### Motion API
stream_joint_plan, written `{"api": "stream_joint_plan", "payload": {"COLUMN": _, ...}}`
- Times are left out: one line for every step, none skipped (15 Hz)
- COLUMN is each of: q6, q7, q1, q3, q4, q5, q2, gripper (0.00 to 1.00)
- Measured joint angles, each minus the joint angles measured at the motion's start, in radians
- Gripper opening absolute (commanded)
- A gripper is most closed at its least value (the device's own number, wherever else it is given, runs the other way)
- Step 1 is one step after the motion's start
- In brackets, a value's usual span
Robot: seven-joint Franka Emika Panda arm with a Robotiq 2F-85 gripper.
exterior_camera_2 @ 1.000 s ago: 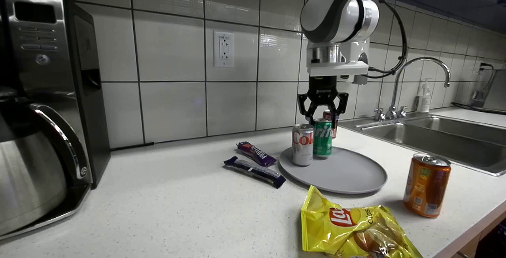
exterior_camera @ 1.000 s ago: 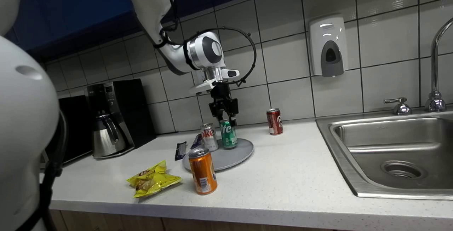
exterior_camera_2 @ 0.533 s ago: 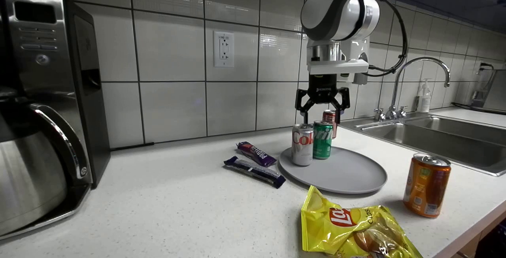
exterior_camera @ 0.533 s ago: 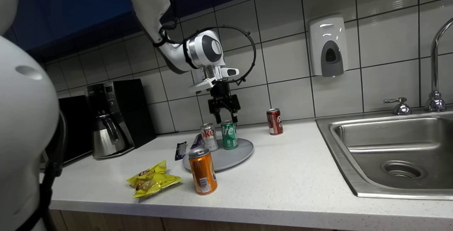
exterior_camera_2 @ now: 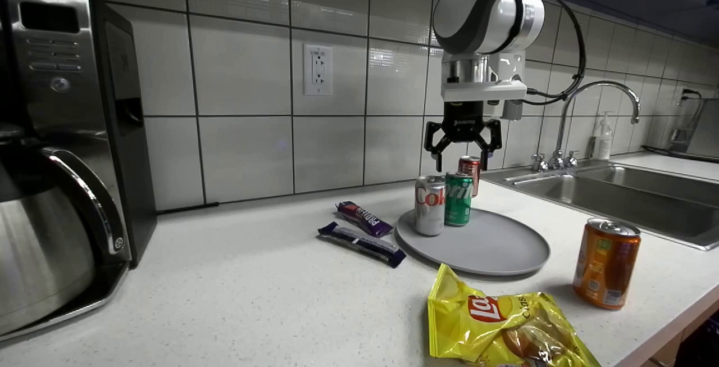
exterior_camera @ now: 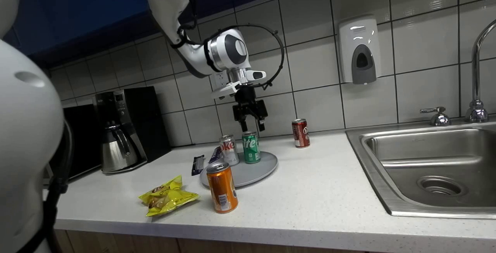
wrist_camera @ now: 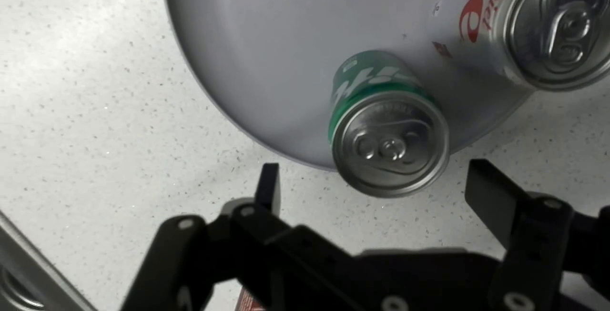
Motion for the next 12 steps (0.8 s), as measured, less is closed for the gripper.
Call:
{"api": "stream_joint_plan", "payload": {"q6": 0.001, "q7": 0.006, "q1": -0.003, "q3": -0.006, "q4": 0.005, "q5": 0.001, "q2": 0.000, "gripper": 1.00}}
{"api": "stream_joint_plan", "payload": {"q6": 0.003, "q7": 0.012, "q1": -0.008, "q3": -0.010, "q4": 0.011, "q5": 0.002, "q2": -0.001, "gripper": 1.00}}
{"api": "stream_joint_plan", "payload": {"q6": 0.004, "q7": 0.018, "q1": -0.012, "q3": -0.014, "q4": 0.017, "q5": 0.003, "q2": -0.001, "gripper": 1.00}}
{"api": "stream_joint_plan", "payload": {"q6": 0.006, "q7": 0.025, "q1": -0.015, "q3": -0.018, "q4": 0.023, "q5": 0.004, "q2": -0.001, "gripper": 1.00}}
{"api": "stream_joint_plan", "payload": {"q6": 0.006, "q7": 0.031, "q1": -0.019, "q3": -0.021, "q4": 0.028, "q5": 0.004, "q2": -0.001, "gripper": 1.00}}
{"api": "stream_joint_plan", "payload": {"q6": 0.007, "q7": 0.038, "q1": -0.024, "q3": -0.023, "q4": 0.033, "q5": 0.004, "q2": -0.001, "gripper": 1.00}}
{"api": "stream_joint_plan", "payload": {"q6": 0.007, "q7": 0.046, "q1": -0.027, "q3": -0.027, "q4": 0.037, "q5": 0.004, "q2": 0.000, "gripper": 1.00}}
{"api": "stream_joint_plan", "payload": {"q6": 0.007, "q7": 0.052, "q1": -0.030, "q3": -0.031, "q4": 0.040, "q5": 0.004, "q2": 0.000, "gripper": 1.00}}
{"api": "stream_joint_plan", "payload": {"q6": 0.007, "q7": 0.055, "q1": -0.033, "q3": -0.033, "q4": 0.043, "q5": 0.004, "q2": 0.001, "gripper": 1.00}}
{"api": "stream_joint_plan", "payload": {"q6": 0.007, "q7": 0.056, "q1": -0.036, "q3": -0.033, "q4": 0.044, "q5": 0.004, "q2": 0.003, "gripper": 1.00}}
{"api": "stream_joint_plan", "payload": {"q6": 0.007, "q7": 0.057, "q1": -0.037, "q3": -0.033, "q4": 0.045, "q5": 0.004, "q2": 0.004, "gripper": 1.00}}
{"api": "stream_joint_plan", "payload": {"q6": 0.007, "q7": 0.058, "q1": -0.037, "q3": -0.033, "q4": 0.045, "q5": 0.004, "q2": 0.005, "gripper": 1.00}}
